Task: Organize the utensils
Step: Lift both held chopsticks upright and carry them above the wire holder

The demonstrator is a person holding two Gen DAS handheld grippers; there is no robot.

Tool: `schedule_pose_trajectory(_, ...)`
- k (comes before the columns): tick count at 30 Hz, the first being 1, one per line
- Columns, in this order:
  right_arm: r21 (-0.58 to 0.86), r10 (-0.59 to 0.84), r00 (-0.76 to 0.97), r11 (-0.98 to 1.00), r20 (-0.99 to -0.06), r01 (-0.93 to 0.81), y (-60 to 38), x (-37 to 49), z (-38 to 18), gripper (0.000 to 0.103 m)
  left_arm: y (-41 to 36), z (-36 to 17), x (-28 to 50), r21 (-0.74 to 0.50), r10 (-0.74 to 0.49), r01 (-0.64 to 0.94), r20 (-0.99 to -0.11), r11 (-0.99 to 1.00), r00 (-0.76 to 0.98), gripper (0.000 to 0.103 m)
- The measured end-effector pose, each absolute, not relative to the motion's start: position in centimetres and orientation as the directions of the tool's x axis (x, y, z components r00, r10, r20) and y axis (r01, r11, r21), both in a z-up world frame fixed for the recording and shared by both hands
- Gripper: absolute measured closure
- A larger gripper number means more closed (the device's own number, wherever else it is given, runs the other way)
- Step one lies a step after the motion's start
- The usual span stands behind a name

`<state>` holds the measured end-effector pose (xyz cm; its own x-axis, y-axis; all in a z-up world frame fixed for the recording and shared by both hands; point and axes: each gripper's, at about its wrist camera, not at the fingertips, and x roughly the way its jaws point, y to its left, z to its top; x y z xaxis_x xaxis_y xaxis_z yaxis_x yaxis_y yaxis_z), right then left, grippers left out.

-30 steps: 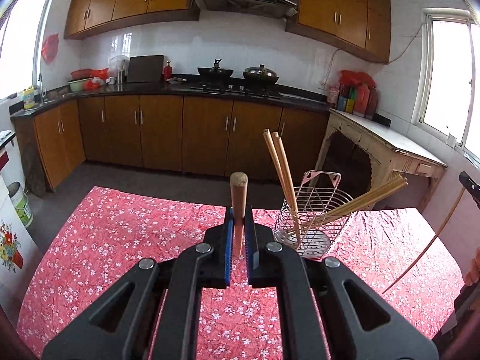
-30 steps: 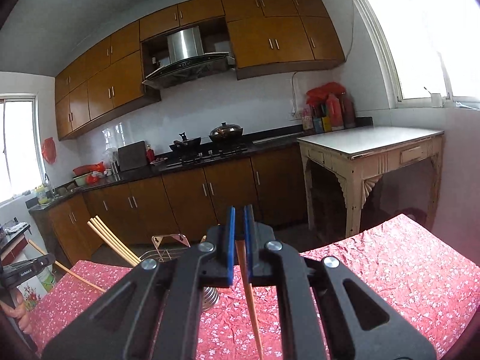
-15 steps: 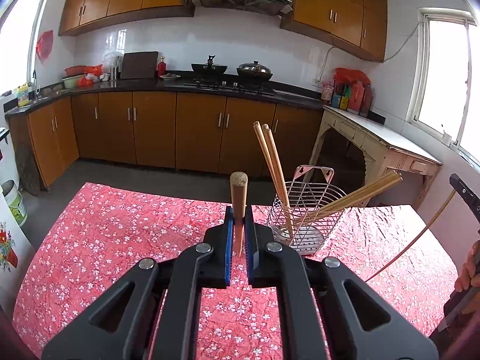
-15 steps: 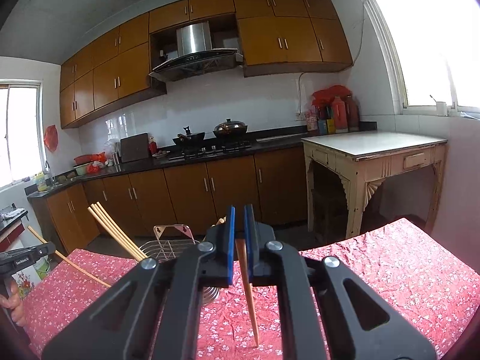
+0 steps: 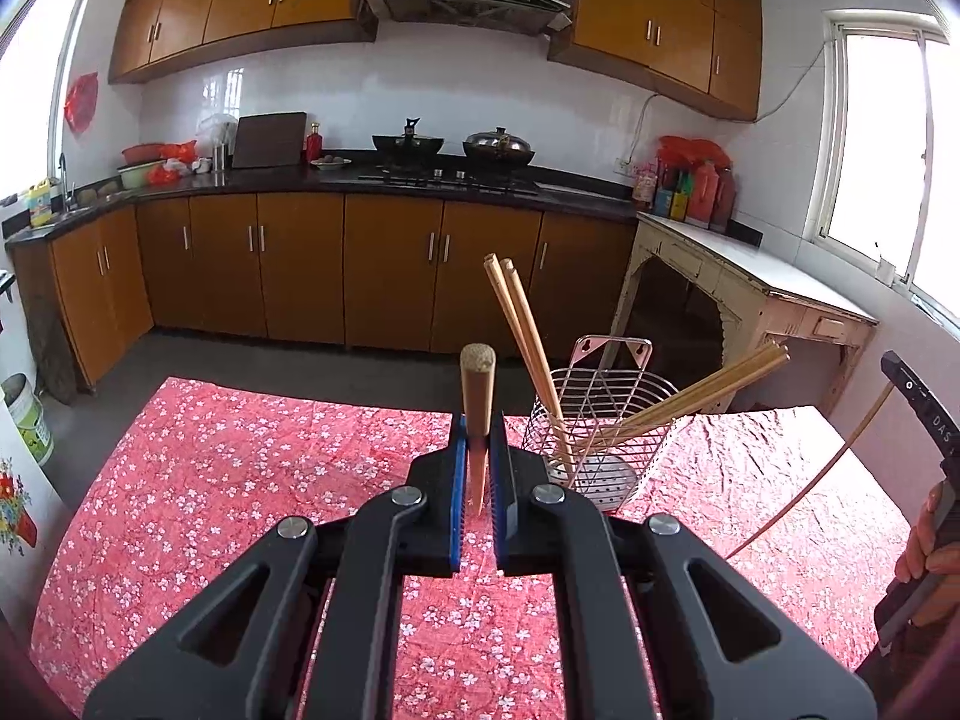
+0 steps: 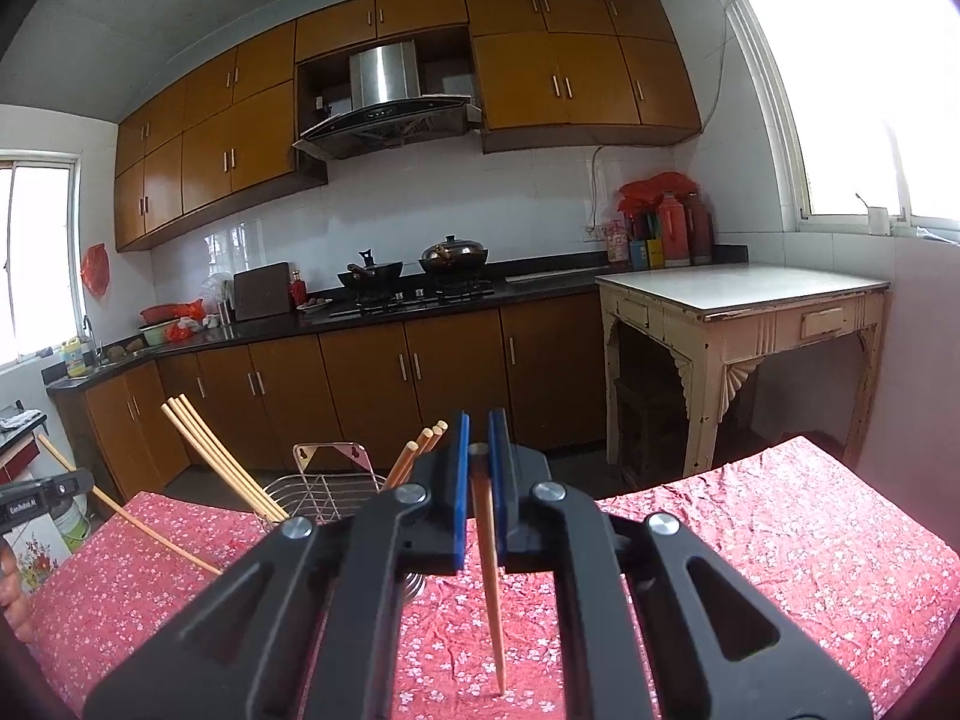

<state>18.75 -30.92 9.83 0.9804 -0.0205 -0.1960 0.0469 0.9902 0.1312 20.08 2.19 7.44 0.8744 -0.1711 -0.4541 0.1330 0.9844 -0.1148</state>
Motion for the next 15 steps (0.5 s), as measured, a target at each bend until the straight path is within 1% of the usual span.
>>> schedule_pose_trajectory(2, 0.146, -0.017, 0.982, 0.988, -0.188, 0.045, -31.1, 18.4, 10.5, 0.096, 2.0, 7.9, 19.9, -0.112, -0.173, 0.137, -0.447, 0.984, 0.877, 0.096)
schedule_pose_trajectory(8, 0.186, 0.024, 0.995, 0.983, -0.101, -0.005, -31.4, 16.3, 15.7, 0.096, 1.2, 10.1, 19.2, -0.127, -0.208, 0.170, -0.416, 0.977, 0.885, 0.096)
schedule_pose_trajectory(15, 0.213, 0.063, 0.998, 0.975, 0.010, -0.064, -30.3, 15.6, 21.9, 0.096, -1.3, 14.5, 18.6, -0.135, -0.250, 0.217, -0.324, 0.967, 0.912, 0.096)
